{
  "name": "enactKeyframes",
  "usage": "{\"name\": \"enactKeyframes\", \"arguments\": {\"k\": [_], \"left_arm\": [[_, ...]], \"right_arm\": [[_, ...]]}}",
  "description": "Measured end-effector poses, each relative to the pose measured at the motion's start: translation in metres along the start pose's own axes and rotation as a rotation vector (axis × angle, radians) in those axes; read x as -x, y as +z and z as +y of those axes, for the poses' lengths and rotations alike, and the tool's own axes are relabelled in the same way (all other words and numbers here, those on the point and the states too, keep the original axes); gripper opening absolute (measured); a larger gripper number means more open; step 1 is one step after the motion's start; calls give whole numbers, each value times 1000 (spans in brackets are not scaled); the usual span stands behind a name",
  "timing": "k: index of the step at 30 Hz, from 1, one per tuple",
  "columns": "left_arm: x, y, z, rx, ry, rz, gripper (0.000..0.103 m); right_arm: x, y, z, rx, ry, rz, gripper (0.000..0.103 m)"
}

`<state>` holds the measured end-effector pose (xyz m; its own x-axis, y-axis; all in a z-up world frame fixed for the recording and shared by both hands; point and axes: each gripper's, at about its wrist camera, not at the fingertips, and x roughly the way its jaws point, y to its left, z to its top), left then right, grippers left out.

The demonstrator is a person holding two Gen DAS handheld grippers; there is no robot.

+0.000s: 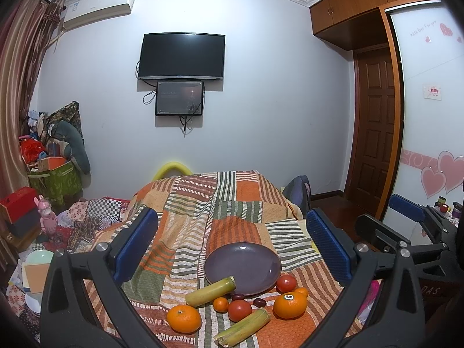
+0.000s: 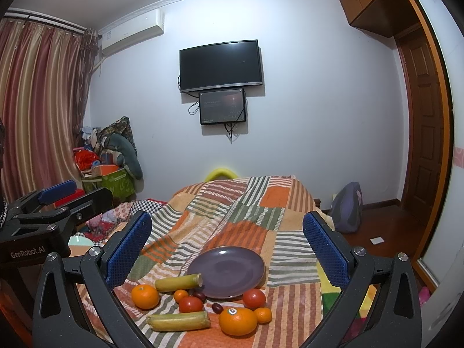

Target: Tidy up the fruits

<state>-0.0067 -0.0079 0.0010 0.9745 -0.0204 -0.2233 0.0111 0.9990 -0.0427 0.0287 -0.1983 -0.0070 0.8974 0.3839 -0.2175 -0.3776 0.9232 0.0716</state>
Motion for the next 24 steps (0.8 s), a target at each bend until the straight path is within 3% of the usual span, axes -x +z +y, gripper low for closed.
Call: {"name": "enactKeyframes", "arguments": {"k": [24], "left_arm": [[-13,-6,11,26,-5,41,103]], "right_arm": [[-12,-9,-4,4,-22,32,103]]}}
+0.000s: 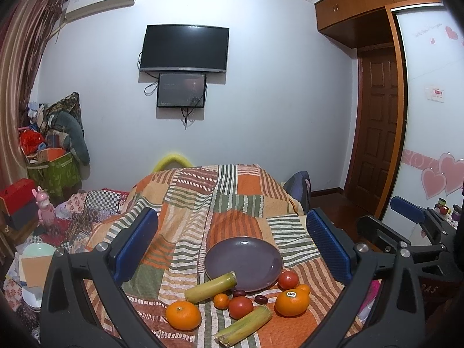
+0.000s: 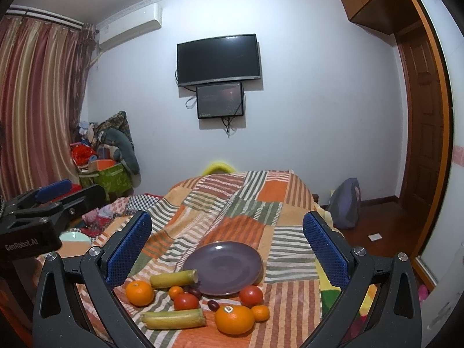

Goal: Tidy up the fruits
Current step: 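Move left tool to the large plain orange while right tool approaches the Dole-sticker orange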

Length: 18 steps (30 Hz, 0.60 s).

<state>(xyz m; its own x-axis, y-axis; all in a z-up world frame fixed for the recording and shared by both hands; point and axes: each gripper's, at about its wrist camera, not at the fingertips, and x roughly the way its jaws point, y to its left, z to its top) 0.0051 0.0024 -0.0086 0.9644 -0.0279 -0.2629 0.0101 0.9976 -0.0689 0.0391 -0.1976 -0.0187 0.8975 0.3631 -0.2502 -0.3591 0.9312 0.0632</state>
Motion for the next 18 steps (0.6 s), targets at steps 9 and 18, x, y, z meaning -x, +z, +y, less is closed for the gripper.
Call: {"name": "enactKeyframes", "arguments": {"k": [9,18], "left_arm": [[-28,-16,15,-16,-13,92,103],[-73,-47,43,3,-2,298,103]], "right_arm": [[-23,-18,-6,5,0,98,103],[-53,-54,-11,24,8,284,95]]}}
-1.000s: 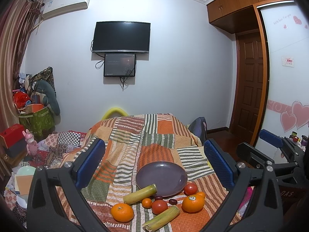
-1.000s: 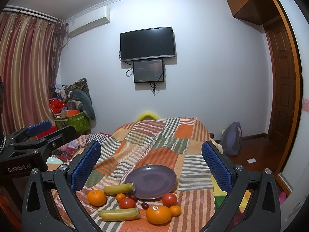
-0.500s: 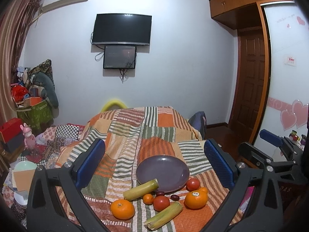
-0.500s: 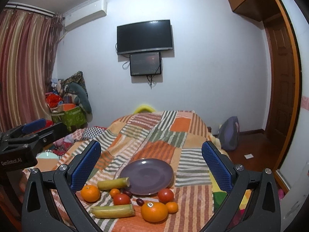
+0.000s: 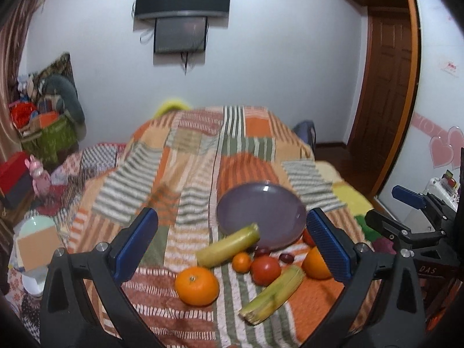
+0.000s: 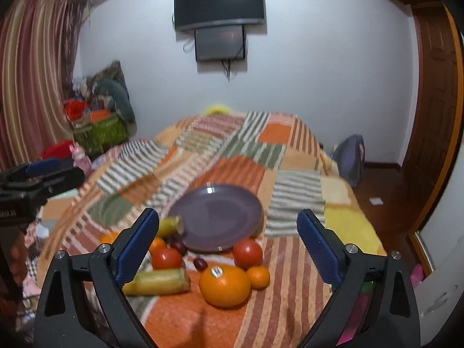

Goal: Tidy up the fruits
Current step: 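Move left tool to the large plain orange while right tool approaches the Dole-sticker orange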

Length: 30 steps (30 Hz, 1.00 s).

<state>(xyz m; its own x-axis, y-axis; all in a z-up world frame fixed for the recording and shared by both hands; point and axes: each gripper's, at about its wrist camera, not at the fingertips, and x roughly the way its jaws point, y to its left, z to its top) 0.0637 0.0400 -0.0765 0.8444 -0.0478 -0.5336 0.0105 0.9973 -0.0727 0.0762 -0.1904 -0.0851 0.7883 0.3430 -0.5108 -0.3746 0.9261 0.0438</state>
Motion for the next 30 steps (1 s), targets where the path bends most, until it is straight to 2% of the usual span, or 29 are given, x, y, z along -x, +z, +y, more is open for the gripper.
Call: {"name": "enactKeyframes", "arguments": {"k": [8,13,17,21,30], "left_arm": [[-47,-30,30,64,3,174,103],[-74,-52,43,63,27,264,103],[-85,-67,54,99,24,305,101],[-97,-79,59,135,9,365,88],[-119,-90,61,158,-25,437,88]], "right_arm": [[-31,-23,-10,4,14,174,90],[-47,-36,-13,-16,33,264,84],[-56,-42,-17,-56,63,320,80],[-66,-49,-15,-79,83,368,79],[-82,-57,-18,-117,116,435,79]]}}
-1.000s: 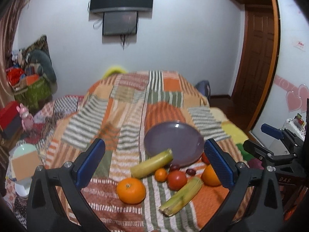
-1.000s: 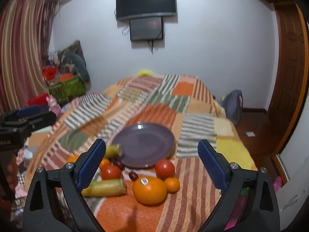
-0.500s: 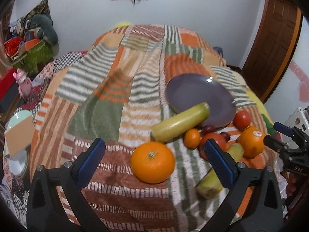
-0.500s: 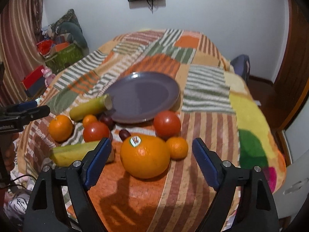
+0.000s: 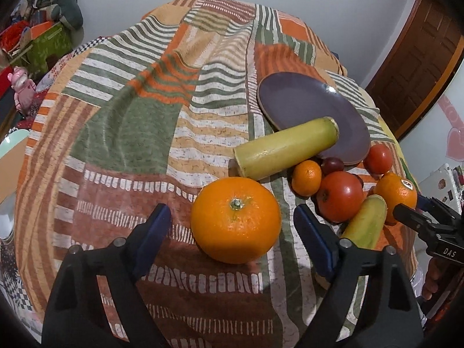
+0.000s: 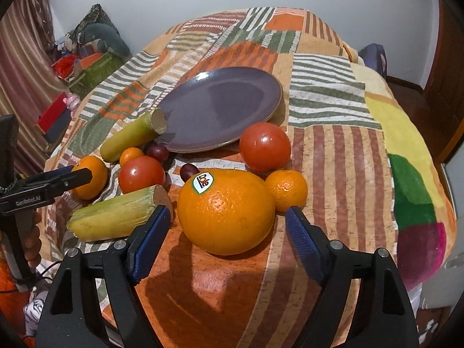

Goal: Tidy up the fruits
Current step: 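Move left tool to the large plain orange while right tool approaches the Dole-sticker orange, then close left tool on the plain orange while right tool grasps the Dole orange, lift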

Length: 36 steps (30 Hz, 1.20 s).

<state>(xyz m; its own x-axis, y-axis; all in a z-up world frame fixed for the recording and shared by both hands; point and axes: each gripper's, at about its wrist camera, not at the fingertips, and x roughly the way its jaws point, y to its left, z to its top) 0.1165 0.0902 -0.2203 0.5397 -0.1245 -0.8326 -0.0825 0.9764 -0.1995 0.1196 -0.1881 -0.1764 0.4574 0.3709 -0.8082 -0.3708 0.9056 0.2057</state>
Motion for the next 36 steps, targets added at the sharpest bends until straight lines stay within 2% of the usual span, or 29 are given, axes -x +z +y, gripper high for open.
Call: {"name": "enactKeyframes", "arguments": {"k": [3,8,16,25,36], "left_arm": [[-6,1,0,-1,-3,20,83],[-12,2,0,-13,9,25,82],[-13,4,-2,-37,4,22,67],[-4,5,-5,-42,7,22,66],[30,28,-17,-73,-3,-82,66]], "right_arm": [[-4,1,1,5,1,10,79],[-8,1,2,9,8,24,69],[-8,2,-1,0,19,17,68],[0,2,1,-6,20,0,67],[21,16,8,16,26,-91,67]]}}
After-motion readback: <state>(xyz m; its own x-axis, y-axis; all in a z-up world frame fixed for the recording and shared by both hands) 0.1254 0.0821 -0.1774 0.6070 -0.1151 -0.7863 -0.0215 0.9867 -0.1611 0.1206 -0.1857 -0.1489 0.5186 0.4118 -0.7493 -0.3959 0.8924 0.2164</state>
